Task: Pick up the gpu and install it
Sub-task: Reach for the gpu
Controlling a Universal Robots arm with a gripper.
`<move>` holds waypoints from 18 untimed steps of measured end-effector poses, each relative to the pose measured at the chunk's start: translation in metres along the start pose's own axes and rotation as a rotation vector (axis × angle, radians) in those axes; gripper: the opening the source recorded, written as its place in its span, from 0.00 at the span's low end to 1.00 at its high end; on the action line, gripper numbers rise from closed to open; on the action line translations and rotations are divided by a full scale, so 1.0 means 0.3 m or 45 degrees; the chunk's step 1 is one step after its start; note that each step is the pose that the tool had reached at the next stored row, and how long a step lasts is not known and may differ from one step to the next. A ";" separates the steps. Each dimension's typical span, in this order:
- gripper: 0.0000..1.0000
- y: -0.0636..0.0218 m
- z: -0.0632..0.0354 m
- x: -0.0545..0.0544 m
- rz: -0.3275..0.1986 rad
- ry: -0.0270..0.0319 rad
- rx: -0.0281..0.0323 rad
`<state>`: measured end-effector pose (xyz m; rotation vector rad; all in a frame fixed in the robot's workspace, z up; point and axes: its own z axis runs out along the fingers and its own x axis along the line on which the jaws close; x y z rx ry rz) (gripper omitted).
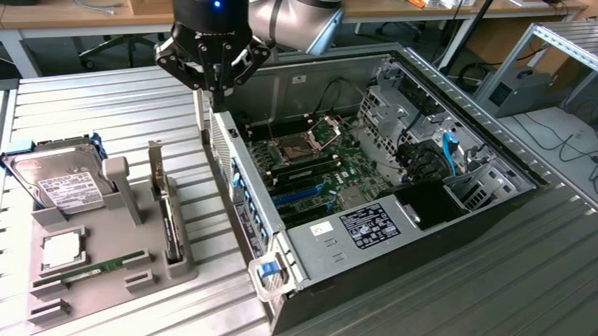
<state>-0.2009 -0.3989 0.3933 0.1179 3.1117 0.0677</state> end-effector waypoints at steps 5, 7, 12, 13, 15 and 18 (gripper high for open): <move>0.11 -0.002 -0.001 0.033 0.000 0.0000 0.0001; 0.11 -0.003 -0.001 0.045 0.000 0.0000 0.0000; 0.11 -0.006 -0.002 0.079 0.000 -0.0001 0.0000; 0.11 -0.006 -0.002 0.083 0.000 -0.0001 0.0000; 0.11 -0.007 -0.003 0.092 0.000 0.0000 0.0001; 0.11 -0.008 -0.003 0.104 0.000 0.0000 0.0001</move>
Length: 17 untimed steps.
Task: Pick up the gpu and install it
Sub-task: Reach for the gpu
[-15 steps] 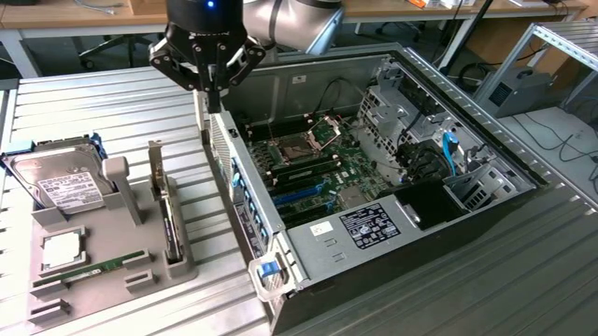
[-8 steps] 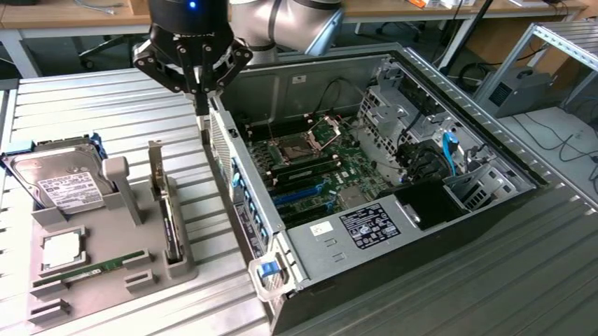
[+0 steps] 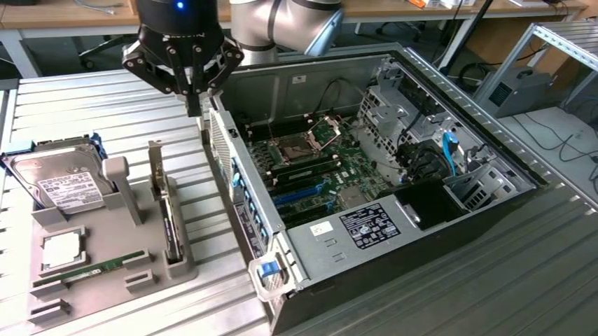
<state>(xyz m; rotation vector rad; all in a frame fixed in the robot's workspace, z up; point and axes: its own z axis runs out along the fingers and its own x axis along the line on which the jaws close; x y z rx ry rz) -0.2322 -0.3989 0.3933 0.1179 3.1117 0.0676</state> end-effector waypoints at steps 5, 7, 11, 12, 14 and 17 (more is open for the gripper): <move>0.11 -0.001 0.000 0.018 0.000 0.0000 0.0000; 0.11 -0.002 -0.001 0.024 0.000 -0.0001 -0.0001; 0.11 -0.003 -0.001 0.037 0.000 -0.0001 -0.0001; 0.11 -0.003 -0.001 0.040 0.000 -0.0001 -0.0001; 0.11 -0.004 -0.001 0.046 0.000 -0.0001 -0.0001; 0.11 -0.004 -0.001 0.054 0.000 -0.0001 -0.0001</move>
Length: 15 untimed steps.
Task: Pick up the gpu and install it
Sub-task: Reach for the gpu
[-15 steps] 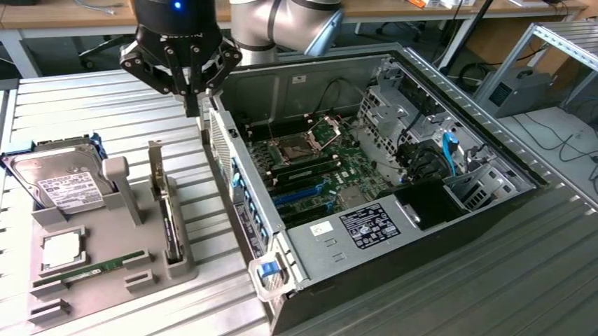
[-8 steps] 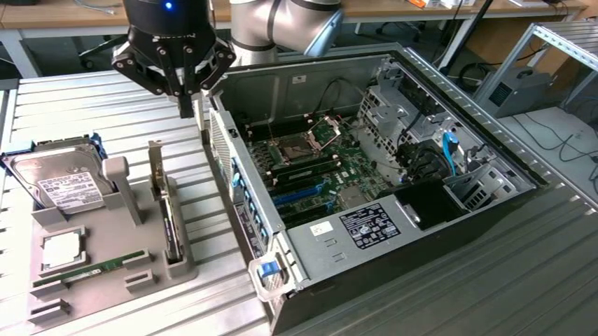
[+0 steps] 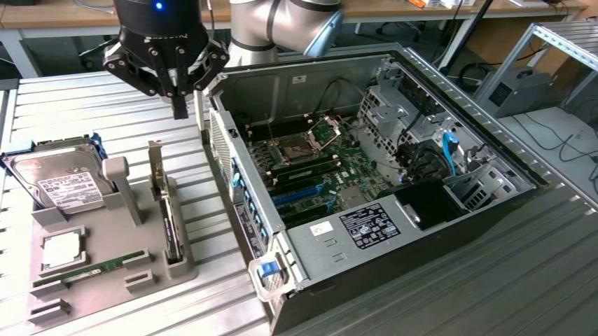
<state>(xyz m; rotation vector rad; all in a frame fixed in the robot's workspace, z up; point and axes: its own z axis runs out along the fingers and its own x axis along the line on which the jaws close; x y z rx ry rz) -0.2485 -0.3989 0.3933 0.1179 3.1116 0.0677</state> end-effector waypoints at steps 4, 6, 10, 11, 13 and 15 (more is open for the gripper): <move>0.11 -0.001 -0.001 0.019 0.000 0.0001 0.0001; 0.11 -0.002 -0.001 0.027 0.000 0.0000 0.0000; 0.11 -0.004 -0.002 0.053 0.000 0.0001 0.0000; 0.11 -0.005 -0.002 0.062 0.000 0.0000 0.0000; 0.11 -0.006 -0.002 0.076 0.000 0.0000 -0.0001; 0.11 -0.007 -0.003 0.092 0.000 0.0000 -0.0001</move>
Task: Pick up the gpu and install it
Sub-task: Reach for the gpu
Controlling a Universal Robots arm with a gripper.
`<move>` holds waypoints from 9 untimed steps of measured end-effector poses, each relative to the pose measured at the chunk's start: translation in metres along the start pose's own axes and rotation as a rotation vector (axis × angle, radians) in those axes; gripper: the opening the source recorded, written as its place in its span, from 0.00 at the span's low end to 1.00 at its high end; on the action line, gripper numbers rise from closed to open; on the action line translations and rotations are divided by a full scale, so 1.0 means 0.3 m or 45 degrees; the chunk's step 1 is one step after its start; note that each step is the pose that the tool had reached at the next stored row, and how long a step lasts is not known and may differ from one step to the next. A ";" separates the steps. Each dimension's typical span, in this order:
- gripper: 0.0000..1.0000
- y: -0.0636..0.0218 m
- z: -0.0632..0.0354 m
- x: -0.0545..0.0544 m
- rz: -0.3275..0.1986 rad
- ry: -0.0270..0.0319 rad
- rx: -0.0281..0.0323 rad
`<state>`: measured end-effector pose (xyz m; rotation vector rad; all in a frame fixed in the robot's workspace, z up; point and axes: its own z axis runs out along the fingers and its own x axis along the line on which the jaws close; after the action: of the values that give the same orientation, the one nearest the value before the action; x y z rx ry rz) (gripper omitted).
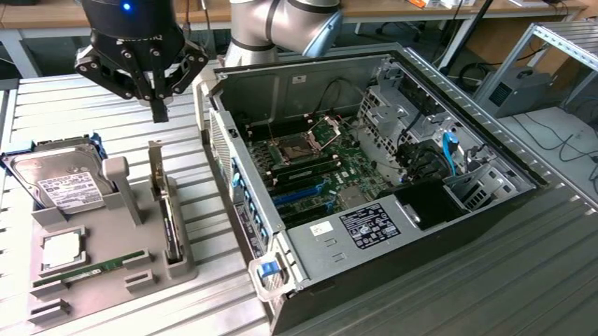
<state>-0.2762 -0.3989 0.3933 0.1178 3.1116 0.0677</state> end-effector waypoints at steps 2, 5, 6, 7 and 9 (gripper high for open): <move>0.11 -0.002 -0.001 0.023 0.000 0.0001 0.0001; 0.11 -0.004 -0.001 0.050 0.000 0.0000 0.0001; 0.11 -0.004 -0.002 0.053 0.000 0.0001 0.0001; 0.11 -0.004 -0.002 0.053 0.000 0.0000 0.0000; 0.11 -0.004 -0.002 0.057 0.000 0.0000 0.0000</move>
<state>-0.2935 -0.3989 0.3933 0.1180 3.1116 0.0677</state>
